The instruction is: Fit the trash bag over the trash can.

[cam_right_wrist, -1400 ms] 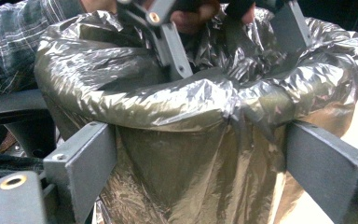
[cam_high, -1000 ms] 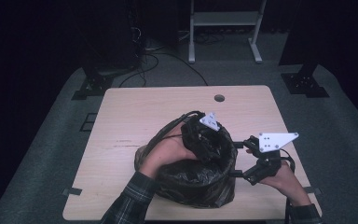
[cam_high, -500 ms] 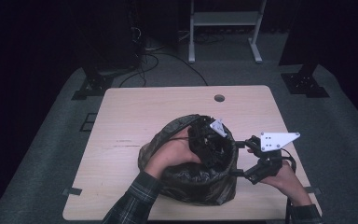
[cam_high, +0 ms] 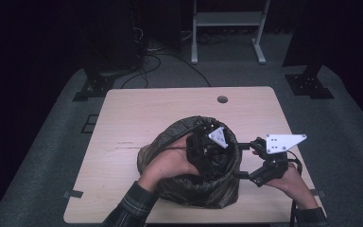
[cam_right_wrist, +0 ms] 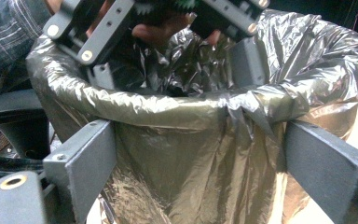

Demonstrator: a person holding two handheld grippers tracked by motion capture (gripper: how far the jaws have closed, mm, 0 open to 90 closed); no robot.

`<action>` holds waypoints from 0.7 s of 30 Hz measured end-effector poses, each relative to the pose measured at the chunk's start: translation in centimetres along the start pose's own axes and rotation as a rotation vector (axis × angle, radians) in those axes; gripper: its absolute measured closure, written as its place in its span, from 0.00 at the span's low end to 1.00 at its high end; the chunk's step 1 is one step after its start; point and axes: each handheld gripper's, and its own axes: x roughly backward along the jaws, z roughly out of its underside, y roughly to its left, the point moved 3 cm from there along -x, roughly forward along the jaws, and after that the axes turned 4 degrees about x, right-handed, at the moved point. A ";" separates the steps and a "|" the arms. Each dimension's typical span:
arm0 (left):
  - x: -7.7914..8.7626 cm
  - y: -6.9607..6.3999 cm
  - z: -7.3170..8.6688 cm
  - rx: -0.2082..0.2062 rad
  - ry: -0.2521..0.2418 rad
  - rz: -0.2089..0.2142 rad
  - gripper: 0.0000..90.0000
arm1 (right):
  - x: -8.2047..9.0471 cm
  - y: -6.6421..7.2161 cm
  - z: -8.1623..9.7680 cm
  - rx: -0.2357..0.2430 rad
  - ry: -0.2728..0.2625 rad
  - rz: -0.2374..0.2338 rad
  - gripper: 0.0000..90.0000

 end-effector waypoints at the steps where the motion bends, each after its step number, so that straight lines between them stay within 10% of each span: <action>1: -0.1 -0.1 0.1 0.010 0.003 0.003 0.00 | 0.0 0.0 0.0 0.001 0.001 0.000 0.11; 21: -0.5 5.8 0.5 0.123 0.035 -0.089 0.00 | 0.2 -0.2 0.0 -0.003 -0.003 0.003 0.11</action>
